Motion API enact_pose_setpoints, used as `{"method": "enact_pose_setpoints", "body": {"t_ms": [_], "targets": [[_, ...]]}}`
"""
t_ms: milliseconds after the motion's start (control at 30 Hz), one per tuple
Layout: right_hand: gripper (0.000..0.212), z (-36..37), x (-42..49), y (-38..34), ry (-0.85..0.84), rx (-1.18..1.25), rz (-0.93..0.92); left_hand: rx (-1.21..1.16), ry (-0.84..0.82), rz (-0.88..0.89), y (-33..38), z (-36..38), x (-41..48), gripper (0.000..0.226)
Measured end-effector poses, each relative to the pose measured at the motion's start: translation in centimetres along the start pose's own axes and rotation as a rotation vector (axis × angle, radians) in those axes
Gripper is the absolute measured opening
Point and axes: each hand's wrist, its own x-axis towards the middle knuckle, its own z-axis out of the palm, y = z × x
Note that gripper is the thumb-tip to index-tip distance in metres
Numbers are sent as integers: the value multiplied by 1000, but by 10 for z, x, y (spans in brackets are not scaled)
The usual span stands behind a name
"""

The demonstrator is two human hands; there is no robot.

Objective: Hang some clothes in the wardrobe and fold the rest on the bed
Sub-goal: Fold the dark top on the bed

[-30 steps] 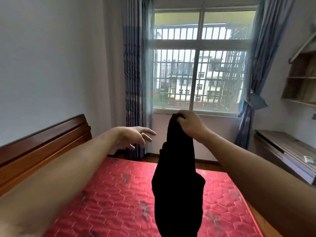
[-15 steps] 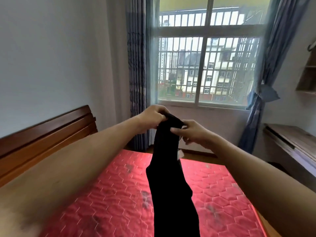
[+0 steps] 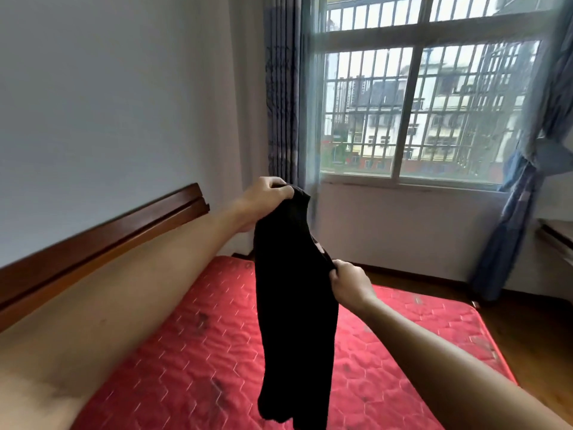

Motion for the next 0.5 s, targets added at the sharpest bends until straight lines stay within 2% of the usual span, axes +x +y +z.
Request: {"method": "enact_pose_setpoints", "body": {"t_ms": [100, 200, 333, 367, 433, 500], "targets": [[28, 14, 12, -16, 47, 102, 58, -3, -29, 67, -24, -27, 14, 7], [36, 31, 22, -34, 118, 220, 142, -26, 26, 163, -34, -45, 24, 9], [33, 51, 24, -60, 244, 583, 240, -79, 127, 320, -38, -61, 37, 9], [30, 55, 21, -67, 223, 661, 258, -114, 132, 353, -37, -63, 39, 9], [29, 66, 14, -83, 67, 742, 246, -149, 125, 395, -35, -67, 44, 11], [30, 85, 6, -97, -72, 669, 161, -168, 95, 408, -34, -69, 51, 15]]}}
